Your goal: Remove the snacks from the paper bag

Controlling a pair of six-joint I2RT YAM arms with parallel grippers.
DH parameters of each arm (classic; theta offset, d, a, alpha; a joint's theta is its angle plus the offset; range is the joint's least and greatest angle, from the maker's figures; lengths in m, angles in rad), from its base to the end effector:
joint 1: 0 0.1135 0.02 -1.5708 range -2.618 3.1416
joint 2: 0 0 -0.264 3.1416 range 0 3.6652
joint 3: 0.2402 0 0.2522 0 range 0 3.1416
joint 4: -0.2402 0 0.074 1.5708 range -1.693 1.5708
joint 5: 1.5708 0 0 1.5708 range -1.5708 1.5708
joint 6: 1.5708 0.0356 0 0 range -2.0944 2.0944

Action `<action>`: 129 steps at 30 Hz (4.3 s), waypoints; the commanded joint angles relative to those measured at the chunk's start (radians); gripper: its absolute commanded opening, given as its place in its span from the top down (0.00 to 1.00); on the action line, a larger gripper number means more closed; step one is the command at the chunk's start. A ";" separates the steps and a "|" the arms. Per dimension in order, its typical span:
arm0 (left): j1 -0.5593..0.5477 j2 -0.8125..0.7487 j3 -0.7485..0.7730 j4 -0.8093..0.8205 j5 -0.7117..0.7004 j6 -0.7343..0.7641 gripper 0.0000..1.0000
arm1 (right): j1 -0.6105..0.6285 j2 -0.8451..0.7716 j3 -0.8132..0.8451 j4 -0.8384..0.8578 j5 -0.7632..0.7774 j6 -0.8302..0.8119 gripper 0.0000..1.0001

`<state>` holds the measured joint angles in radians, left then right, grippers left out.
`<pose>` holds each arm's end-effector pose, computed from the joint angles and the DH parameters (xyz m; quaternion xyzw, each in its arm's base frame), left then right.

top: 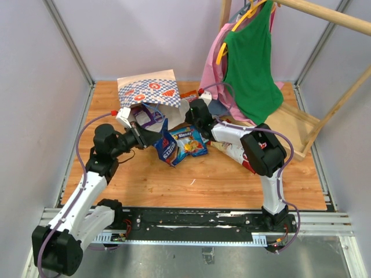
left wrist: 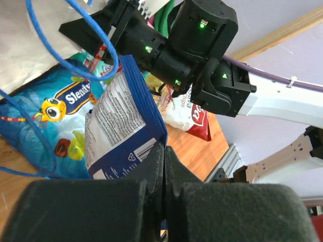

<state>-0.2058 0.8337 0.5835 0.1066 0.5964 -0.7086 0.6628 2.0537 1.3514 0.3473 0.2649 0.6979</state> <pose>0.1889 -0.0599 0.2916 0.0065 0.7478 -0.4755 0.4634 0.3762 0.2818 0.1972 0.0897 0.8122 0.2719 0.5083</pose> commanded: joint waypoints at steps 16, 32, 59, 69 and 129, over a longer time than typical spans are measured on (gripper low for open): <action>-0.113 0.088 -0.013 0.239 0.054 -0.073 1.00 | 0.015 0.019 0.049 -0.032 0.002 -0.032 0.99; -0.166 0.337 -0.272 0.629 0.056 -0.166 1.00 | 0.015 0.030 0.061 -0.034 -0.003 -0.043 0.99; -0.284 0.279 0.012 0.068 -0.331 0.098 0.01 | 0.011 0.006 0.067 -0.045 -0.009 -0.097 0.99; -0.156 0.158 0.169 -0.259 -0.545 0.245 0.00 | 0.009 -0.001 0.078 -0.062 -0.026 -0.104 0.99; 0.081 0.733 0.117 0.323 -0.760 0.015 0.31 | 0.044 -0.067 0.044 -0.060 -0.031 -0.062 0.99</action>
<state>-0.1329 1.5200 0.6456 0.4171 -0.1017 -0.7189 0.6746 2.0377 1.4086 0.3008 0.1848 0.6285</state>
